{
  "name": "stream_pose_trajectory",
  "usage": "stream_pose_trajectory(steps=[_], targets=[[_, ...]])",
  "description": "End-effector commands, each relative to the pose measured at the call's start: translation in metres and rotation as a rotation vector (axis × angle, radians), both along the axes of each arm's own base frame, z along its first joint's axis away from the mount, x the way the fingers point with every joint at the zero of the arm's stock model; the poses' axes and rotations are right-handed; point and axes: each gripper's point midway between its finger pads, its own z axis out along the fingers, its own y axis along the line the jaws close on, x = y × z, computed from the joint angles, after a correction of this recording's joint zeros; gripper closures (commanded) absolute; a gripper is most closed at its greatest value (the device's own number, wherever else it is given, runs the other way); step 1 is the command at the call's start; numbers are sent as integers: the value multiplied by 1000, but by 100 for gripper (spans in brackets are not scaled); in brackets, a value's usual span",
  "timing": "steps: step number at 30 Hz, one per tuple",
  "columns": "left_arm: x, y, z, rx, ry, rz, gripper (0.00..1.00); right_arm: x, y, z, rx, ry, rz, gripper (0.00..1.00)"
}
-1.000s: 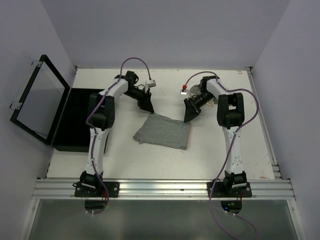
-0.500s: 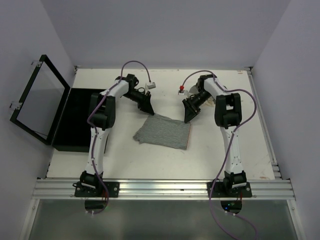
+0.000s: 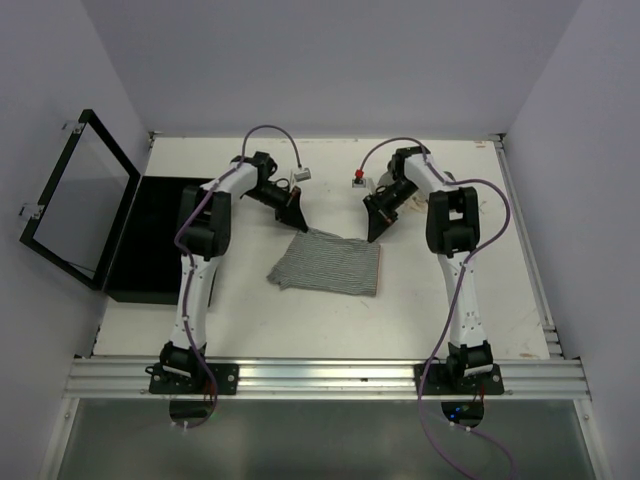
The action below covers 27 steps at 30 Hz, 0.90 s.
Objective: Roll the underwear
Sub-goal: Fold the underwear
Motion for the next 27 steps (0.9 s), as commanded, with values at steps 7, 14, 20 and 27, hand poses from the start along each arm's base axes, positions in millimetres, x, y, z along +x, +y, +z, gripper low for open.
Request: stream_pose_trajectory(steps=[7, 14, 20, 27], targets=[[-2, 19, 33, 9, -292, -53, 100, 12, -13, 34, -43, -209, 102, 100], [-12, 27, 43, 15, -432, -91, 100, -4, -17, 48, -39, -266, 163, 100], [-15, 29, 52, 19, -518, -113, 100, -16, -9, 50, -38, -303, 216, 100], [-16, 31, 64, 44, -621, -119, 100, 1, -3, 62, -51, -389, 202, 100]])
